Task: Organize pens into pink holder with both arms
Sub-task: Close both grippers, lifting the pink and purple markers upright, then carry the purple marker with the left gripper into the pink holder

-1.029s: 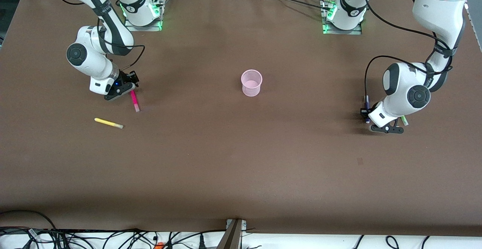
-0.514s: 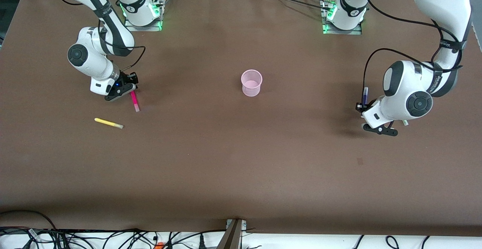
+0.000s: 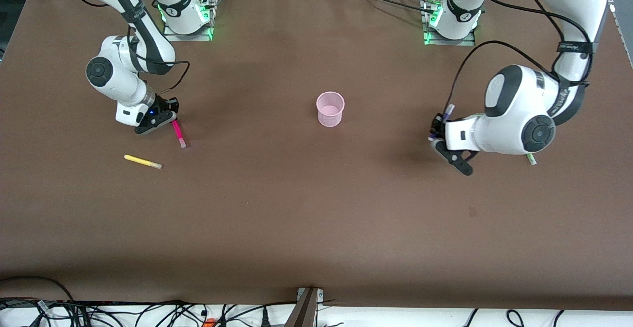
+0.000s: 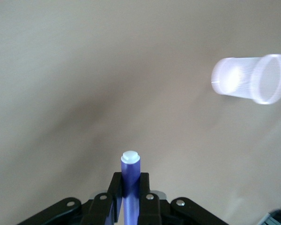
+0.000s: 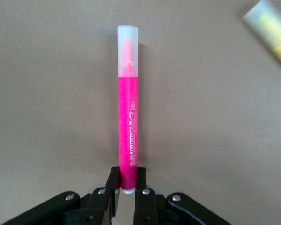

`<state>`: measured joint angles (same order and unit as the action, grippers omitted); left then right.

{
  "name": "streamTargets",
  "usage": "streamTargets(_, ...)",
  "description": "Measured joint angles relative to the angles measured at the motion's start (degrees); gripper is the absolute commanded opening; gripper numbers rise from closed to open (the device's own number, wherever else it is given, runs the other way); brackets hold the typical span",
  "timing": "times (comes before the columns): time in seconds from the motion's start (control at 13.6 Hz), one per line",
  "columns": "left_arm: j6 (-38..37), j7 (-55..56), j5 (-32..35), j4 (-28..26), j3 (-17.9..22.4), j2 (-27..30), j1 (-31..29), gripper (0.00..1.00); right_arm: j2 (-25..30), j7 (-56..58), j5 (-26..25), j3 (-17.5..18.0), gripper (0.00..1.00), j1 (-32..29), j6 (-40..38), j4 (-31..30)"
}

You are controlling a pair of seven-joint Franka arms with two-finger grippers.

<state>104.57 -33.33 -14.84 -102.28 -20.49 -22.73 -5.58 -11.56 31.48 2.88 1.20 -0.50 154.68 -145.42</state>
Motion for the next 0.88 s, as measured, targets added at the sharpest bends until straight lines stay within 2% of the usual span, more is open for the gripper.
streamTargets(0.29,2.49,-21.12,-15.13,0.00,-3.80,-2.60,2.91,0.00,3.84,3.87,-0.05,0.00,0.00,0.00,-1.52,3.61)
streamTargets(0.51,8.47,-40.89,-26.70,-0.02,-7.26,-6.89,5.18,0.00,5.25,7.95,-0.29,0.01,0.00,0.00,-8.37,8.81)
streamTargets(0.73,14.87,-60.16,-37.58,-0.01,-10.01,-10.14,7.16,0.00,5.39,8.68,-7.09,0.42,0.00,0.08,-21.03,18.29)
streamTargets(0.88,15.26,-67.73,-40.31,-0.05,-10.87,-10.51,7.76,0.00,5.40,8.74,-10.20,1.65,0.00,0.68,-26.73,23.52)
